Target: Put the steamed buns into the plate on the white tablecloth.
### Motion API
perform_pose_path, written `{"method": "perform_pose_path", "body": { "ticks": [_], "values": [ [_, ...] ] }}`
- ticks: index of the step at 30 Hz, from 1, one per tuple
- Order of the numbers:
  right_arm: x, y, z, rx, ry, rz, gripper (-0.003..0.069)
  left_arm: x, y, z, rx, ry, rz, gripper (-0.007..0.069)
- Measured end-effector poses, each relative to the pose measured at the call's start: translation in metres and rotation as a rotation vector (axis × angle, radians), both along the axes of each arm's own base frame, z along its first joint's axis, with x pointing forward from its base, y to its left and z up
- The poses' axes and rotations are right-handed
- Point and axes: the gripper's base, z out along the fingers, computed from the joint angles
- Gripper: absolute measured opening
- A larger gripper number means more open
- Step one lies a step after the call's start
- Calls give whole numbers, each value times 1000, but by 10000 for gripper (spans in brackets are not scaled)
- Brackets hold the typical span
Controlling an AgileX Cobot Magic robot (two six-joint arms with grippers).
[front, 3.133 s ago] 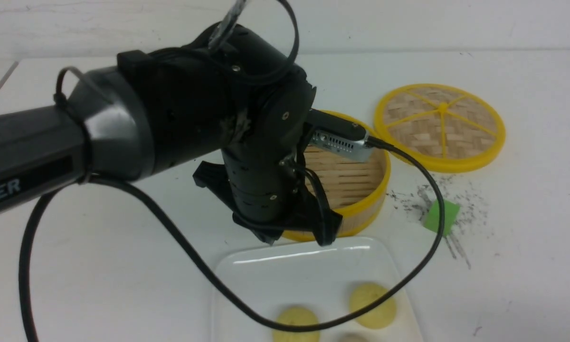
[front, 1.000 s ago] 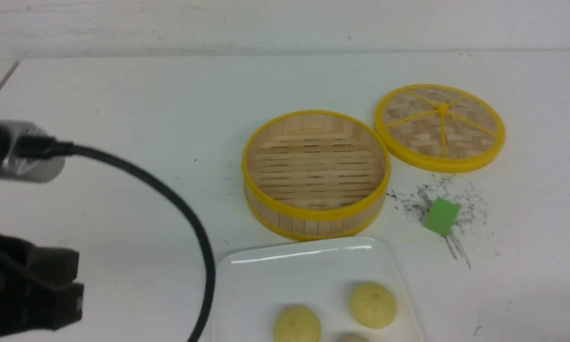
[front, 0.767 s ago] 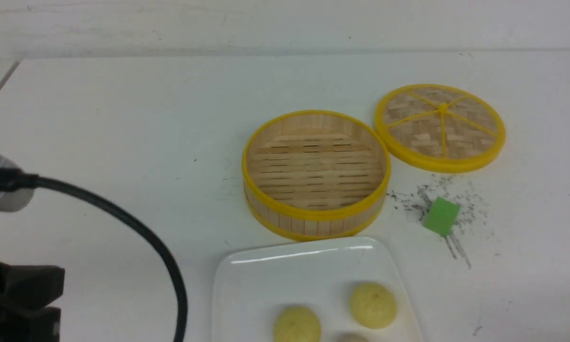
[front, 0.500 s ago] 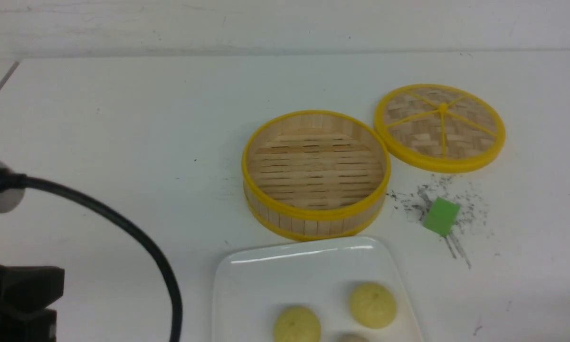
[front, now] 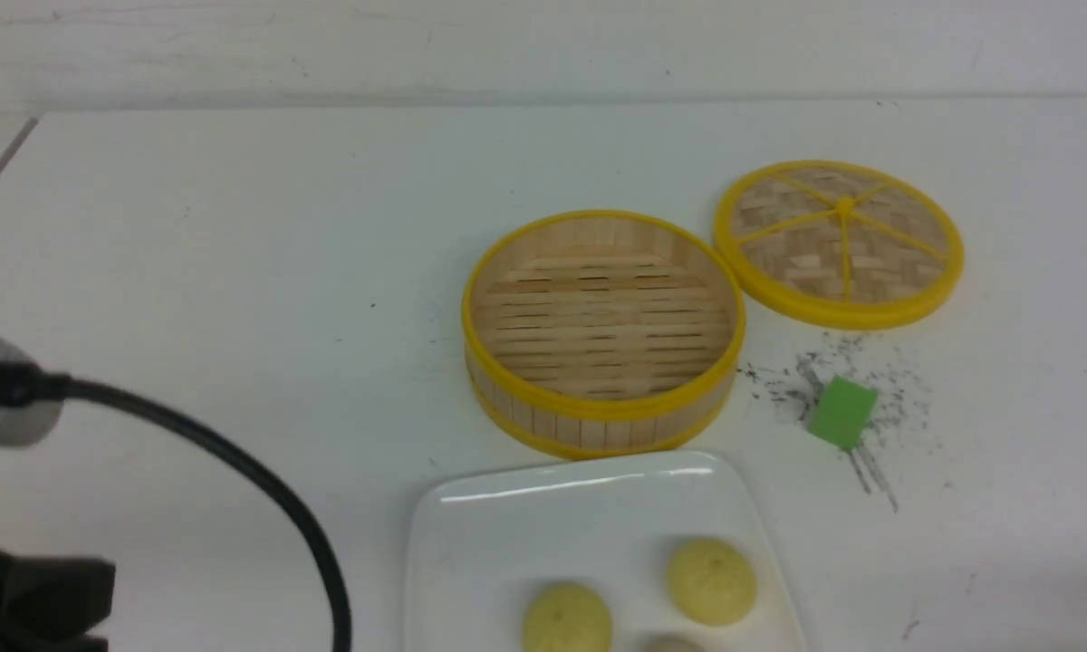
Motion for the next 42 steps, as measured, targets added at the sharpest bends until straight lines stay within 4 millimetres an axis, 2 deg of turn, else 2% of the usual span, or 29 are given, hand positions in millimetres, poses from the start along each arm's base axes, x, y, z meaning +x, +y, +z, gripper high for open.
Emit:
{"method": "perform_pose_path", "body": {
  "ticks": [6,9,17,21,37,42],
  "values": [
    [0,0,0,0,0,0,115,-2,-3,-57,-18,94,36,15],
    [0,0,0,0,1,0,118,1,-9,-72,-85,60,18,12],
    [0,0,0,2,1,-1,129,10,-34,-69,-393,-236,-148,13],
    [0,0,0,3,1,-1,134,9,-38,-69,-474,-280,-184,15],
    [0,0,0,3,1,-1,153,9,-31,-82,-354,-193,-125,23],
    [0,0,0,3,2,-1,157,9,-27,-86,-247,-247,-185,30]
  ]
}}
